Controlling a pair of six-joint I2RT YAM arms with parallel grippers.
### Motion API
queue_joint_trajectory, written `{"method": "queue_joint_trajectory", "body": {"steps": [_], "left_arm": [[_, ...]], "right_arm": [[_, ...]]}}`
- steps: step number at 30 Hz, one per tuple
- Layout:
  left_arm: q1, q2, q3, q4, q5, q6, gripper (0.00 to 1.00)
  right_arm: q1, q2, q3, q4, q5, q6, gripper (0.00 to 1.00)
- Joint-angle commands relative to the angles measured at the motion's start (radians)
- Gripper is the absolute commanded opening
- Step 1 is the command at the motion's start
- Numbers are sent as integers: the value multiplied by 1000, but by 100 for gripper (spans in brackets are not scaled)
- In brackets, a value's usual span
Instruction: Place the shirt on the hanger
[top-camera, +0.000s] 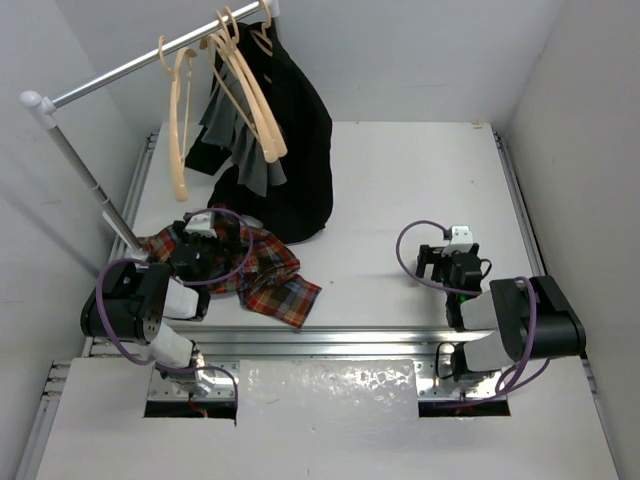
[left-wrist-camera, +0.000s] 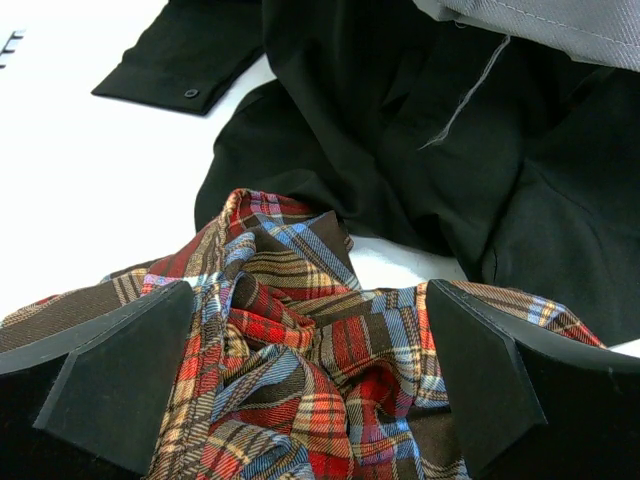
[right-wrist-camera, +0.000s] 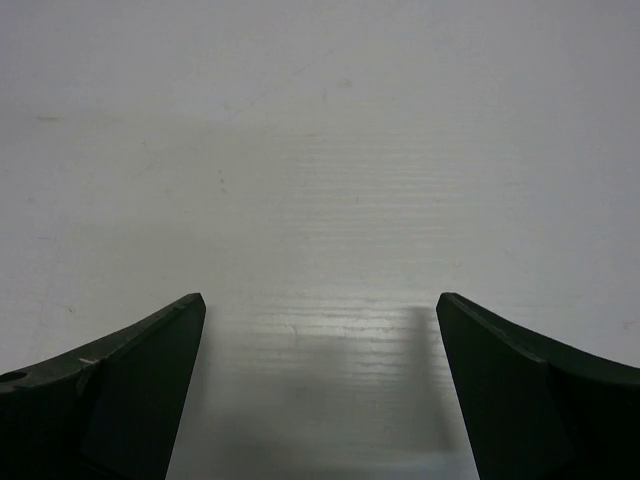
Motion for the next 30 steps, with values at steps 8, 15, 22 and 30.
{"method": "queue_joint_trajectory", "body": {"steps": [8, 15, 22, 30], "left_arm": [[6, -233, 408, -724, 177, 112, 99], [6, -540, 468, -1079, 292, 278, 99], [4, -790, 552, -1466, 191, 215, 99], [17, -743, 640, -1780, -90, 270, 100]], "right_arm": [[0, -356, 293, -584, -170, 61, 96], [154, -424, 529, -1065, -330, 34, 59], [499, -406, 555, -1019, -379, 29, 70], [714, -261, 583, -806, -393, 80, 71]]}}
